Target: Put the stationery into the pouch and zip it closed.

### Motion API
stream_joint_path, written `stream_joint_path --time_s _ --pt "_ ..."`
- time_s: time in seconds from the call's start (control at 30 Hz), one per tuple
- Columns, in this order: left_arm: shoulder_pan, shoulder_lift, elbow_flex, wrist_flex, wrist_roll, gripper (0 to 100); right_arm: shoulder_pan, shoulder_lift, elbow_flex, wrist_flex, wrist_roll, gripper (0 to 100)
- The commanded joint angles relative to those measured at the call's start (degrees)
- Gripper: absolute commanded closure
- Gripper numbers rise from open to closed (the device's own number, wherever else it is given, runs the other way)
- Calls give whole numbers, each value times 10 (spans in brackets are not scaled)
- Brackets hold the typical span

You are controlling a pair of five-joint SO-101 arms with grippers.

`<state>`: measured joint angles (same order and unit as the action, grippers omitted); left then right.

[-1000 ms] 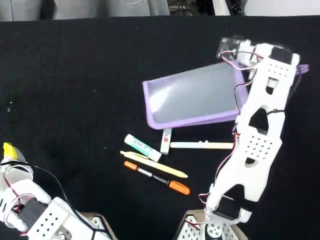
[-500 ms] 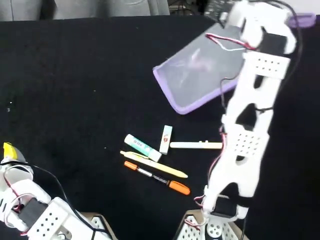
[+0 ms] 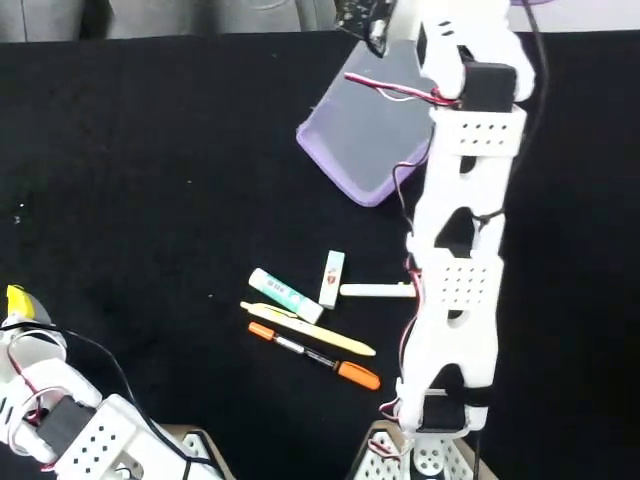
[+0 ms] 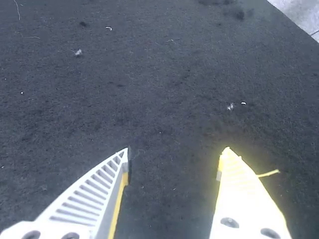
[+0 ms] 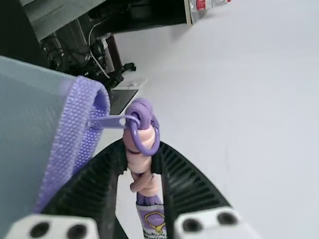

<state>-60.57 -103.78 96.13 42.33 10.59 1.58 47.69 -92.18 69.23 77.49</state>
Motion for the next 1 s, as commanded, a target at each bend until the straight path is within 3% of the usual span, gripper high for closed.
stream_joint_path --time_s 0.0,0.2,0.37,0.8,0.97 --pt "3 -6 13 1 3 712 -8 -50 -20 -61 -11 988" --pt "5 -6 13 0 3 712 20 -33 -15 -152 -11 988" --pt "6 -6 13 -1 3 712 27 -20 -16 -157 -11 988" --pt "6 -6 13 0 3 712 -79 -16 -22 185 -11 988" --pt "5 -6 13 1 3 712 -123 -20 -36 283 -101 988"
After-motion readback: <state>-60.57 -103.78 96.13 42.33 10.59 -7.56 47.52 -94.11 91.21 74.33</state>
